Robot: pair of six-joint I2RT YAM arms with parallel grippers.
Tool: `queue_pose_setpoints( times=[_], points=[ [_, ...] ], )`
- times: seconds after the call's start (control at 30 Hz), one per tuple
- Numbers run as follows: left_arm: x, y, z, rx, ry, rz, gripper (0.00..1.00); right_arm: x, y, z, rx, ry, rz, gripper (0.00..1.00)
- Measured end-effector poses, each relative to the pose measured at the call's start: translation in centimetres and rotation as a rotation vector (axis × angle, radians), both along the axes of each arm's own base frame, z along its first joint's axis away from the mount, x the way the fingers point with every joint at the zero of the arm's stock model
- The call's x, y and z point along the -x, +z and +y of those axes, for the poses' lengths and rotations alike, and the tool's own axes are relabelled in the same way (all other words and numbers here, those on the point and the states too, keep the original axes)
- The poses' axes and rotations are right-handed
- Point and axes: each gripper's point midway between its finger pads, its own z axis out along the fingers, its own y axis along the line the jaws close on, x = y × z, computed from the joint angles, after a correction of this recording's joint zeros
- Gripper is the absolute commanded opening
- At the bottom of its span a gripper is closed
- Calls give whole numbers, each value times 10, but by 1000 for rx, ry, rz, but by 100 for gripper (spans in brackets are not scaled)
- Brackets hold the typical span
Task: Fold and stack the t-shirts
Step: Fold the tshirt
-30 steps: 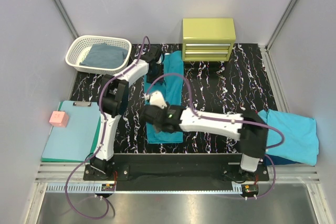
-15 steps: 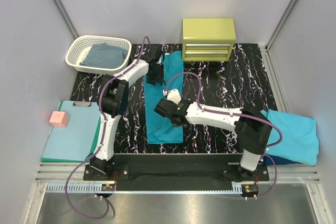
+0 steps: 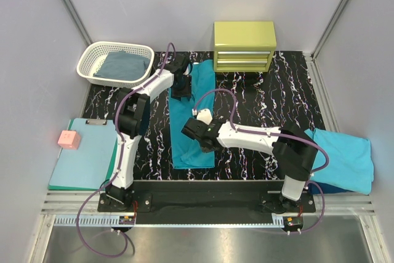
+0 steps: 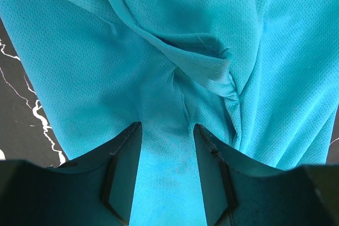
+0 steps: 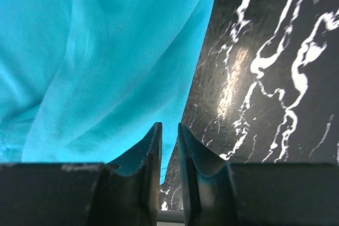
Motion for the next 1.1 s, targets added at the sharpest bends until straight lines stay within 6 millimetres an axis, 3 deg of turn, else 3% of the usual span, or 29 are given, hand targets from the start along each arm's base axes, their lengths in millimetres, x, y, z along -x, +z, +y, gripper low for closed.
queue_pose_setpoints(
  times=[0.47, 0.67, 1.0, 1.1],
  points=[
    [3, -2, -1, 6, -6, 12, 49, 40, -38, -1, 6, 49, 182, 23],
    [3, -2, -1, 6, -6, 12, 49, 48, -38, -3, 1, 44, 198, 22],
    [3, -2, -1, 4, -6, 13, 49, 81, -37, -33, 126, 50, 274, 21],
    [3, -4, 0, 3, -5, 15, 49, 87, -33, -40, 148, 49, 284, 26]
  ],
)
